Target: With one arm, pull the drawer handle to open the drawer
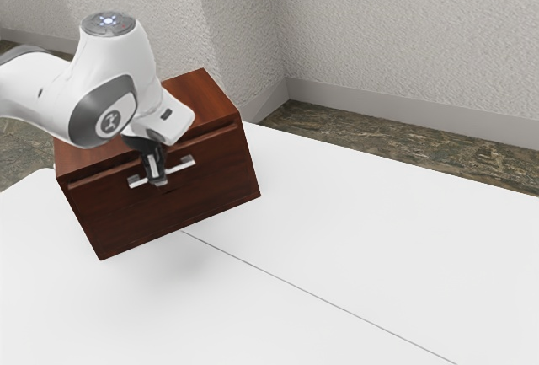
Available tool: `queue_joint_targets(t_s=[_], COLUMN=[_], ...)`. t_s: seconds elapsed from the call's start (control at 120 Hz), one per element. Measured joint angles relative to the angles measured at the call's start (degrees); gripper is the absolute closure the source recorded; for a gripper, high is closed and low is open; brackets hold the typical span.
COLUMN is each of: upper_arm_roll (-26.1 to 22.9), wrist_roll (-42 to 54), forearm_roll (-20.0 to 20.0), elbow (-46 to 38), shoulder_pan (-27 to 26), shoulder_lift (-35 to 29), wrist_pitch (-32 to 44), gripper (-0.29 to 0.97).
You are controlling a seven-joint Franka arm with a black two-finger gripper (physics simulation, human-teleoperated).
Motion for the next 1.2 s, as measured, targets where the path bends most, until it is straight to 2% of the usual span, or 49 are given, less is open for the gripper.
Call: queue_joint_targets(t_s=[0.142,0.383,0.75,1.2], upper_arm_roll=[-0.2,-0.4,-2.1,-7.6], wrist_roll=[0.3,0.3,-0.3,-3.7], forearm_roll=[-0.2,-0.1,-0.2,-1.0], elbow=[-2.0,-6.4,-13.0,-17.1], shoulder_pan=[-1.4,-7.1,-6.8,-6.4], shoulder_lift=[-1.7,-5.9,-12.1,-16.3], wrist_pitch=[0.1,0.3,1.0,1.5], gripper=[0.7,0.73,0.75,0.75])
